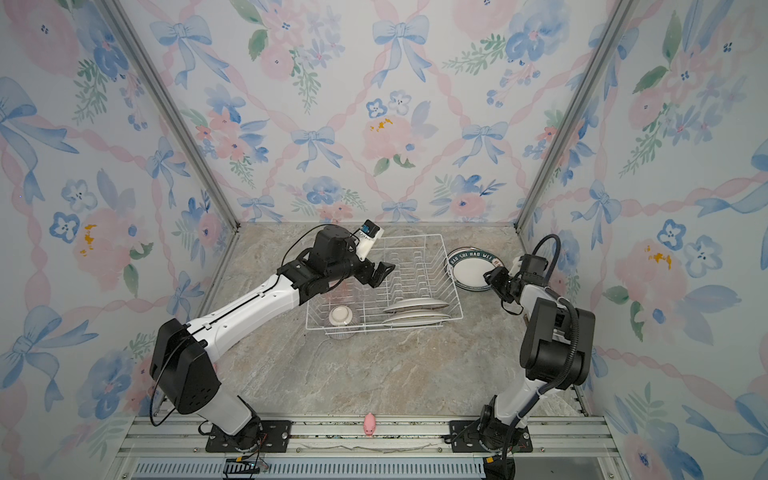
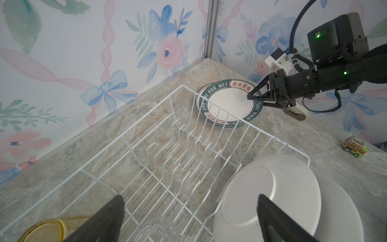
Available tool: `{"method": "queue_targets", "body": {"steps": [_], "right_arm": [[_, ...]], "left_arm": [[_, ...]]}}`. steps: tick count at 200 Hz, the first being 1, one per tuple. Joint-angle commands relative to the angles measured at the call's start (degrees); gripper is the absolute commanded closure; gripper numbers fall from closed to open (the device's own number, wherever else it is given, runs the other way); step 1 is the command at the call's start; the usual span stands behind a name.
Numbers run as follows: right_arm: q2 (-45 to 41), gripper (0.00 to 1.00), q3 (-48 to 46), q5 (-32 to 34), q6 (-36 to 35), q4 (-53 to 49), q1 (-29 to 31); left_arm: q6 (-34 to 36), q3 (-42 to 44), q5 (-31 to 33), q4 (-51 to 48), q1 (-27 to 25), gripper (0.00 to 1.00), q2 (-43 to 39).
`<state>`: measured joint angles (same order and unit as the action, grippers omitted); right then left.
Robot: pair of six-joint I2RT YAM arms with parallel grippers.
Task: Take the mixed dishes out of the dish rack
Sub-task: 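Open and raise the right gripper while the left gripper moves into the rack, then lower the left gripper onto the rim of the orange-sunburst plate in the rack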
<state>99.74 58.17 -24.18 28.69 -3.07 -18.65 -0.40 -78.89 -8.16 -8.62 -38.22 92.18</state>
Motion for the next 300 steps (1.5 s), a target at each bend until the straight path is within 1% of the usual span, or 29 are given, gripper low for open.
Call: {"method": "queue_targets", "body": {"steps": [1, 96, 120, 139, 172, 178, 208, 227, 239, 256, 286, 300], "right_arm": [[-0.39, 0.46, 1.82, 3.2, -4.13, -6.23, 0.55], [4.29, 0.45, 3.88, 2.84, -4.33, -5.66, 2.2], [3.82, 0.44, 3.4, 3.35, -4.54, -5.92, 1.92], [2.45, 0.43, 2.14, 3.07, -4.55, -6.07, 0.94], [-4.36, 0.44, -3.26, 2.03, -4.57, -5.9, -1.87], [-6.23, 0.44, -4.25, 2.1, -4.75, -6.14, -2.21], [-14.94, 0.44, -6.79, 3.5, -6.7, -9.66, -2.61], [-19.55, 0.45, -6.17, 3.94, -7.74, -12.55, -2.17], [-22.7, 0.46, -5.72, 4.31, -7.97, -13.66, -1.88], [-26.03, 0.46, -4.97, 4.66, -8.02, -14.84, -1.24], [-30.07, 0.46, -4.41, 5.21, -8.03, -15.91, -0.33], [-31.36, 0.46, -4.56, 5.33, -7.95, -16.05, -0.21]], "left_arm": [[0.23, 1.11, -1.16, 0.67, 0.51, 0.02, -1.39], [0.35, 2.12, -1.8, 0.53, 0.44, 0.02, -1.74], [0.98, 2.34, -2.93, 0.26, 0.25, 0.02, -1.5], [3.15, 2.65, -3.75, -0.36, -0.86, 0.02, -1.57], [6.51, 2.6, -5.8, -4.03, -2.6, 0.03, -1.9], [7.19, 2.95, -5.48, -4.48, -3.09, 0.02, -2.11], [13.59, 6.49, 0.35, -4.67, -8.28, 0.02, -4.18], [15.31, 6.82, 2.72, -5.49, -9.81, 0.03, -4.29], [15.54, 6.49, 3.56, -5.67, -9.95, 0.05, -3.73], [16.21, 5.71, 3.86, -5.96, -10.19, 0.11, -2.31], [17.07, 4.13, 7.25, -6.14, -10.52, 0.18, 0.24], [17.67, 3.43, 7.21, -6.46, -10.56, 0.25, 1.13]]}}
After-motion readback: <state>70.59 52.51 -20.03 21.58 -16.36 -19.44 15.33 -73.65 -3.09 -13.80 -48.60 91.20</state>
